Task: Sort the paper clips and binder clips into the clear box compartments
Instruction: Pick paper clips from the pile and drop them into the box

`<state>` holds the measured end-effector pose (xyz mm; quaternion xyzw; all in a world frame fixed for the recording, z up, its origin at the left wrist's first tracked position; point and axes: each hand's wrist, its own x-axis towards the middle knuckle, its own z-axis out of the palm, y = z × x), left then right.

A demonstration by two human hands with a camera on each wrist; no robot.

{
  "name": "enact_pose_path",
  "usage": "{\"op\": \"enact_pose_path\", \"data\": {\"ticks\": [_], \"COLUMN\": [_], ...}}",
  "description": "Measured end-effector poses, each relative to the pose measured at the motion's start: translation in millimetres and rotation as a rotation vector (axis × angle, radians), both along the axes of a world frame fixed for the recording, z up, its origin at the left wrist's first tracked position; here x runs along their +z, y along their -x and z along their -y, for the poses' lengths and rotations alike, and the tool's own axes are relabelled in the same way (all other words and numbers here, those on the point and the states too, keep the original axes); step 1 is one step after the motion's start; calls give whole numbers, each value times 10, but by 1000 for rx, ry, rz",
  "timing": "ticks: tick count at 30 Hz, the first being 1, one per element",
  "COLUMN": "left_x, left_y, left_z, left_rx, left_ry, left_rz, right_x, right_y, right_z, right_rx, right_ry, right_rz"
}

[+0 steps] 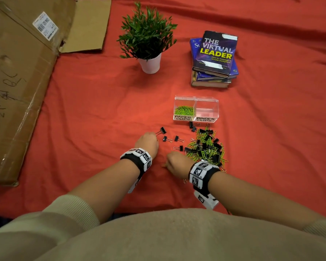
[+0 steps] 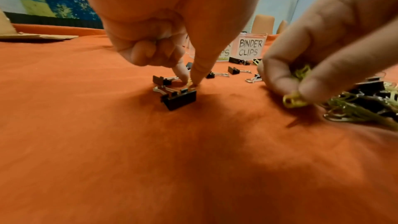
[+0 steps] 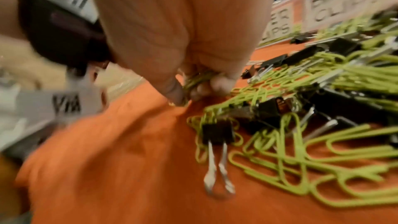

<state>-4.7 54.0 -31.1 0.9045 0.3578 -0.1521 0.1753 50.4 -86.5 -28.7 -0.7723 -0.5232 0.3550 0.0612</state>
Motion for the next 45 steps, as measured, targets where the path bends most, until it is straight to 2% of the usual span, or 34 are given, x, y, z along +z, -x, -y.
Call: {"op": "enact_pose_path", "data": {"ticks": [6, 9, 12, 14, 17, 21, 22, 25, 26, 29, 31, 33, 36, 38, 45], "left_x": [5, -6, 9, 36, 79, 167, 182, 194, 207, 242, 220, 197, 164, 122, 8], "left_y": [21, 34, 38, 28, -14, -107, -127, -178, -193, -223, -221, -182, -96, -56, -7], "left_z": [-17, 3, 21, 30, 58, 145, 166, 213, 240, 355, 444, 525, 608, 646, 680], "left_rx": [-55, -170, -222, -124, 31, 40, 43, 68, 84, 119, 40, -114, -400, -518, -572], "left_ry": [17, -40, -57, 69, 336, 566, 617, 743, 784, 861, 790, 631, 364, 243, 144], "left_rz": [-99, -172, -165, -74, 103, 175, 178, 123, 95, 39, 34, 25, -76, -88, -50], "right_x": [285, 360, 336, 321, 310, 299, 301, 280, 269, 229, 188, 196, 240, 253, 168], "right_y": [-535, -784, -908, -935, -933, -862, -825, -718, -678, -574, -573, -611, -652, -656, -617], "right_z": [228, 407, 577, 679, 784, 817, 811, 794, 786, 765, 776, 786, 778, 735, 633], "right_rx": [-612, -834, -1007, -1080, -1059, -958, -901, -588, -479, -261, -219, -221, -220, -190, -64], "right_ry": [14, -55, -113, -131, -112, -47, -25, 37, 41, 64, 88, 109, 89, 83, 71], "right_rz": [-667, -942, -1094, -1151, -1193, -1069, -959, -434, -318, -129, -35, 16, 54, 109, 155]}}
